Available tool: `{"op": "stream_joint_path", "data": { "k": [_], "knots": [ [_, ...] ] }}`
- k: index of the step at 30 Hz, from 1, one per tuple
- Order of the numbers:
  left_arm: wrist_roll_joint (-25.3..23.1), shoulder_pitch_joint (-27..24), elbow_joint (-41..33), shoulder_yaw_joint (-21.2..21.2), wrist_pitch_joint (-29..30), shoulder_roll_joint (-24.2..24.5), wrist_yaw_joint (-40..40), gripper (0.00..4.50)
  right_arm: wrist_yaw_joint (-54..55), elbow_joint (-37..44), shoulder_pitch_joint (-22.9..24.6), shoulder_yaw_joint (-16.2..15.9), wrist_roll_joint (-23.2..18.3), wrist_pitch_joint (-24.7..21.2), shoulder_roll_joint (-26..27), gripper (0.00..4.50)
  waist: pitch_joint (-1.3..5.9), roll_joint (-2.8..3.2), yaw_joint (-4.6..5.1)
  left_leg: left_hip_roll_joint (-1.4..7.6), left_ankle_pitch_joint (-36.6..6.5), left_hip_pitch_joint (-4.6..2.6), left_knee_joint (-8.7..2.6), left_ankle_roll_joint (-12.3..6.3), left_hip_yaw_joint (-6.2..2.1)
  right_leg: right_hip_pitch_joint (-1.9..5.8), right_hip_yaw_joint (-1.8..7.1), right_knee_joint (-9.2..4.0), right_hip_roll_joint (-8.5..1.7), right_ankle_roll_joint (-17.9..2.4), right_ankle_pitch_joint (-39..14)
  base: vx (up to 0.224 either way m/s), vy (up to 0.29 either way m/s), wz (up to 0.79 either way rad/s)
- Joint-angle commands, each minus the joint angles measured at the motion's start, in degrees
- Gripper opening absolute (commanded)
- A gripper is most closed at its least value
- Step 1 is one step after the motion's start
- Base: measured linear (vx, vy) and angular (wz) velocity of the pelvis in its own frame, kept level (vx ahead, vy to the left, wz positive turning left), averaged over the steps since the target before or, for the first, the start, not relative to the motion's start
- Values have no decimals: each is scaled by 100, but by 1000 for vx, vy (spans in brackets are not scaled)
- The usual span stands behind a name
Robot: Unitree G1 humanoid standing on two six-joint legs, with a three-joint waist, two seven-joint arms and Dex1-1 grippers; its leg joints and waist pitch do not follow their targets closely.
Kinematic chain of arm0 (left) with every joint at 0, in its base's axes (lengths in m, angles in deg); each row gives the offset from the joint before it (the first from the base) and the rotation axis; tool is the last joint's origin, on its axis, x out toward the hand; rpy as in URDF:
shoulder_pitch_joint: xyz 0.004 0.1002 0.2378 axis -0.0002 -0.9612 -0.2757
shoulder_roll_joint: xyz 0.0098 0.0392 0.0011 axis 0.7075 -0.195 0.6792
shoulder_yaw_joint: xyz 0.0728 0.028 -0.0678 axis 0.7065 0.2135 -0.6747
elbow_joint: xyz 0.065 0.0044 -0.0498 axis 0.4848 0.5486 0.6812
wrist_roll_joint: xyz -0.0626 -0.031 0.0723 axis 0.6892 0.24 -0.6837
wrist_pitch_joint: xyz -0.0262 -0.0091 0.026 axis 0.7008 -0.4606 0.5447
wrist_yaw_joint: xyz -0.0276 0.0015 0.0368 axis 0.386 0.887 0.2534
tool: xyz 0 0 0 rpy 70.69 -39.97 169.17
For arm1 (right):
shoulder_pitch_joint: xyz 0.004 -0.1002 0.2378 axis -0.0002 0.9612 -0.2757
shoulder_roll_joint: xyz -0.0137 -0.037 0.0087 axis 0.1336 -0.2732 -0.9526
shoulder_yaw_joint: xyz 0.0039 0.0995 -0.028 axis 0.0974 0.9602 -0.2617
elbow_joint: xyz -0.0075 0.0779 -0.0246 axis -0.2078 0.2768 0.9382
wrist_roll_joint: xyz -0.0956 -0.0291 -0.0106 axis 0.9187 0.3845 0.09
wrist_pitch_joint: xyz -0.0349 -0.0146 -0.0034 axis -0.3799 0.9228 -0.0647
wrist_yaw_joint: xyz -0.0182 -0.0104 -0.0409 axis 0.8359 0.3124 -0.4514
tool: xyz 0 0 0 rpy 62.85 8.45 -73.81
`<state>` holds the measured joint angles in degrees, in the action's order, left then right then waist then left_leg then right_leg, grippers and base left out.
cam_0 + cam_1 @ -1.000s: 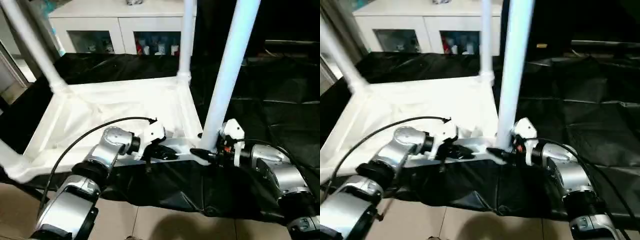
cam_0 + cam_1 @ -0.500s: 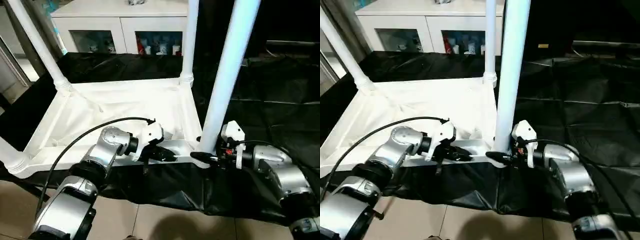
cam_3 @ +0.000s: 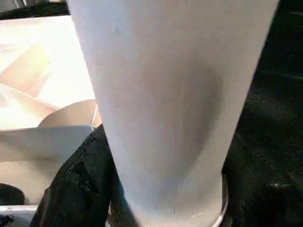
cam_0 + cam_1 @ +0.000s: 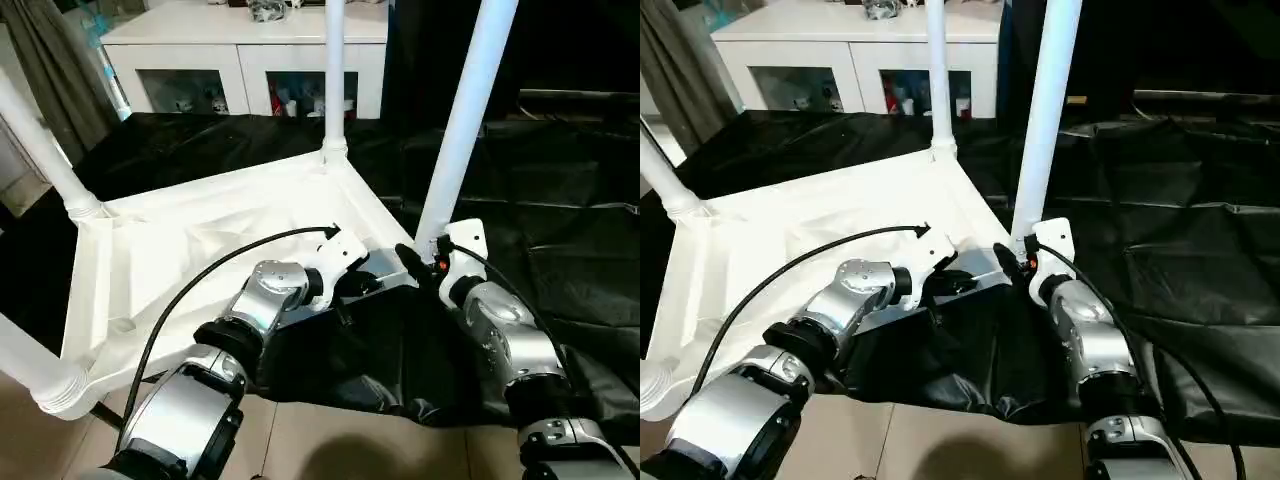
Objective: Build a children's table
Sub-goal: Rotate leg to tighten
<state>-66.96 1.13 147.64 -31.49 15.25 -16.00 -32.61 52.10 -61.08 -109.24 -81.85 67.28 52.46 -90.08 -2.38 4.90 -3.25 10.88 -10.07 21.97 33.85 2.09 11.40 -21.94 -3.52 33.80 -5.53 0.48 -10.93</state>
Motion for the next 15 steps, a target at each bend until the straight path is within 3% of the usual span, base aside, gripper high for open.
{"op": "stream_joint_path", "data": {
  "k": [1,3,6,9,11,13,15],
  "knots": [
    [108,44,-103,-104,-213,-93,-41,0,-641,-85,193,-323,-268,-231,243,334,292,-132,16,207,-1923,-115,-487,-177,-152,144,184,-539,-330,-1061,-2073,0,0,0],
    [127,-90,-255,31,-320,69,-605,0,-1244,134,231,-485,-298,-261,-47,339,312,-149,-5,213,-1715,-89,-467,-294,-143,186,184,-501,-333,-1135,-1782,0,0,0],
    [145,-203,-406,158,-340,261,-1154,0,-1771,313,270,-616,-294,-207,-366,373,315,-152,-23,226,-1463,-62,-447,-405,-122,189,180,-467,-333,-1220,-1535,0,0,0],
    [170,-334,-590,278,-361,626,-1915,0,-2739,529,307,-647,-428,-178,-855,373,339,-124,-52,241,-1304,-47,-420,-500,-116,215,174,-432,-339,-1318,-1339,0,0,0],
    [178,-371,-661,311,-333,778,-2196,0,-3124,595,326,-690,-450,-138,-1061,373,368,-83,-52,251,-1101,-50,-395,-579,-115,211,160,-357,-308,-1500,-746,0,0,0],
    [181,-431,-798,370,-259,1016,-2643,0,-3578,581,345,-778,-403,7,-1344,373,385,-99,-72,252,-954,-49,-371,-644,-113,214,151,-310,-310,-1632,-383,0,0,0],
    [193,-467,-883,405,-199,1191,-2948,0,-3870,600,354,-800,-457,26,-1489,373,397,-70,-82,251,-918,-50,-354,-712,-108,217,146,-280,-309,-1711,-179,0,0,0]
  ]
}}
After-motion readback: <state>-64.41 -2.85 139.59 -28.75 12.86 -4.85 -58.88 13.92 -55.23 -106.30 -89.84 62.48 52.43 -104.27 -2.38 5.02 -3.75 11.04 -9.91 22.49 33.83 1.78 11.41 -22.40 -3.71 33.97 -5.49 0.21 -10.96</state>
